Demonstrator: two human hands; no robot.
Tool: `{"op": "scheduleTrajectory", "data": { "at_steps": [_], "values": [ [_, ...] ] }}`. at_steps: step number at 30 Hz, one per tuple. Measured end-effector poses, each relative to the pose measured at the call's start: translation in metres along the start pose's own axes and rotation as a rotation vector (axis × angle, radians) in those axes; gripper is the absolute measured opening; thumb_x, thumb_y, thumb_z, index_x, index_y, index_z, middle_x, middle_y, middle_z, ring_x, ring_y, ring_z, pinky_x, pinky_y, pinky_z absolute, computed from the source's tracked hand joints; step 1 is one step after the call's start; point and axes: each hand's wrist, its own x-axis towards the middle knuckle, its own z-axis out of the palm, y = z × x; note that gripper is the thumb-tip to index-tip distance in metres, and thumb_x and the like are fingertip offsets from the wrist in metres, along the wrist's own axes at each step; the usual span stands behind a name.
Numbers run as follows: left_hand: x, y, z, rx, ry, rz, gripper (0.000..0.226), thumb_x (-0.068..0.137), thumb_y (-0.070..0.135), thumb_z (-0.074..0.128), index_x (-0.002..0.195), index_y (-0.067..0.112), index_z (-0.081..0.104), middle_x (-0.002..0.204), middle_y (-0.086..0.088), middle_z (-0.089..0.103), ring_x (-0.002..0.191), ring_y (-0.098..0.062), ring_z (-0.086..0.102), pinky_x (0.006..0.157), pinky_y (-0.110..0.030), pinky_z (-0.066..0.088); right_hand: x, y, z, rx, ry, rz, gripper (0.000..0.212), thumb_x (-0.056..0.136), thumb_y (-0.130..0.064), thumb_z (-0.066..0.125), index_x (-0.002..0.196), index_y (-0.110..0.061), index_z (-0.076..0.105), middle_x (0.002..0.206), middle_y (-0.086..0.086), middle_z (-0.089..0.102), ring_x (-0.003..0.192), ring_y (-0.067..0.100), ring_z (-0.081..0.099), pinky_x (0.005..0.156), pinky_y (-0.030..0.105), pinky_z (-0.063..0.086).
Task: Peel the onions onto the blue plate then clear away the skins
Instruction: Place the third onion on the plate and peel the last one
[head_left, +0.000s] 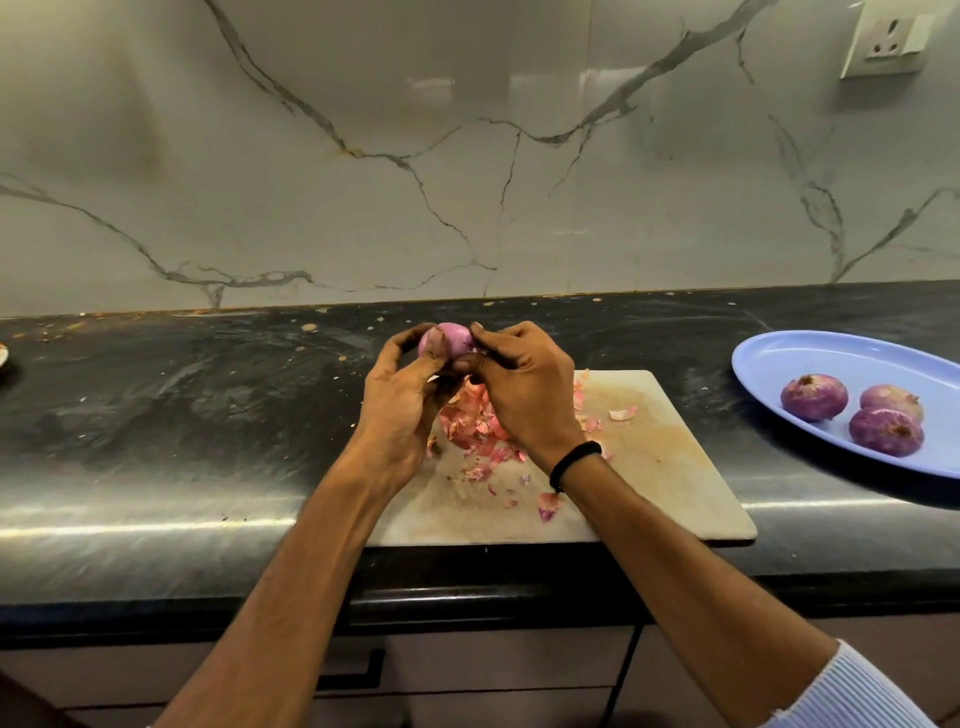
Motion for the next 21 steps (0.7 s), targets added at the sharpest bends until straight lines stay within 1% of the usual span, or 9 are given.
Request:
{"op": "scheduleTrajectory", "data": {
  "at_steps": [2,5,7,9,10,14,17,19,21],
  "values": [
    [0.000,-0.001,0.000,-0.010,0.007,-0.008,0.058,0.082,0.025,0.069,0.131,0.002,0.051,0.113,-0.015,0.071,0.100,-0.025,0.072,0.088,-0.037,0.060,-0.001,0.000,0.000,-0.044,0.085,-0.053,0.017,0.083,-0.013,0.079,0.098,-0.005,0.077,0.080,0.002,0.065,0.068,0.007,0.055,0.064,0.007,0.046],
    [-0.001,-0.001,0.003,-0.031,0.036,-0.025,0.064,0.076,0.025,0.073,0.130,0.002,0.047,0.096,-0.009,0.076,0.092,-0.023,0.074,0.086,-0.040,0.060,-0.002,-0.003,-0.002,-0.067,0.115,-0.046,0.009,0.082,-0.009,0.079,0.091,-0.006,0.078,0.081,0.004,0.071,0.071,0.010,0.061,0.067,0.007,0.049],
    [-0.002,-0.001,0.003,-0.042,0.042,-0.041,0.060,0.078,0.024,0.072,0.128,0.002,0.048,0.105,-0.015,0.073,0.095,-0.026,0.073,0.083,-0.040,0.061,-0.001,-0.001,-0.003,-0.085,0.102,-0.009,0.008,0.083,-0.006,0.078,0.091,-0.007,0.077,0.085,0.004,0.073,0.078,0.011,0.065,0.074,0.013,0.053],
    [-0.002,0.000,0.002,-0.051,0.053,-0.055,0.049,0.087,0.019,0.067,0.128,0.000,0.049,0.112,-0.019,0.069,0.094,-0.027,0.073,0.077,-0.035,0.060,0.001,0.000,-0.005,-0.093,0.082,0.067,0.009,0.085,-0.005,0.074,0.093,-0.009,0.076,0.090,0.004,0.074,0.083,0.012,0.066,0.078,0.025,0.058],
    [-0.002,0.000,0.001,-0.046,0.055,-0.057,0.043,0.091,0.015,0.064,0.128,0.000,0.049,0.110,-0.017,0.069,0.090,-0.024,0.073,0.072,-0.031,0.060,0.002,0.000,-0.006,-0.087,0.074,0.096,0.011,0.086,-0.006,0.073,0.096,-0.009,0.075,0.093,0.003,0.074,0.086,0.012,0.066,0.080,0.026,0.058],
    [-0.002,0.002,0.001,-0.019,0.034,-0.040,0.035,0.095,0.002,0.055,0.130,-0.001,0.049,0.101,-0.013,0.068,0.076,-0.015,0.074,0.064,-0.024,0.058,0.005,0.000,-0.010,0.007,-0.057,0.179,0.028,0.092,-0.017,0.070,0.120,-0.015,0.069,0.121,0.002,0.066,0.108,0.011,0.062,0.093,0.020,0.053],
    [-0.001,0.000,0.000,-0.015,0.002,-0.029,0.037,0.092,0.002,0.058,0.128,-0.001,0.050,0.109,-0.019,0.069,0.087,-0.022,0.074,0.070,-0.027,0.059,0.007,-0.003,-0.008,0.271,-0.206,0.375,0.042,0.093,-0.028,0.068,0.132,-0.014,0.062,0.127,0.003,0.064,0.114,0.013,0.062,0.096,0.033,0.055],
    [0.001,-0.002,-0.002,-0.027,-0.020,-0.014,0.044,0.086,0.005,0.063,0.128,0.001,0.052,0.116,-0.022,0.068,0.098,-0.027,0.073,0.077,-0.030,0.060,0.006,-0.005,-0.005,0.399,-0.249,0.420,0.044,0.092,-0.031,0.067,0.131,-0.013,0.062,0.121,0.003,0.068,0.111,0.015,0.066,0.094,0.039,0.057],
    [0.002,-0.004,-0.004,-0.034,-0.061,-0.009,0.051,0.082,0.007,0.066,0.131,0.006,0.055,0.117,-0.018,0.070,0.105,-0.027,0.071,0.083,-0.030,0.059,0.004,-0.007,-0.004,0.460,-0.246,0.421,0.040,0.093,-0.028,0.065,0.129,-0.012,0.064,0.118,0.003,0.070,0.110,0.016,0.066,0.093,0.037,0.057]
  ]
}}
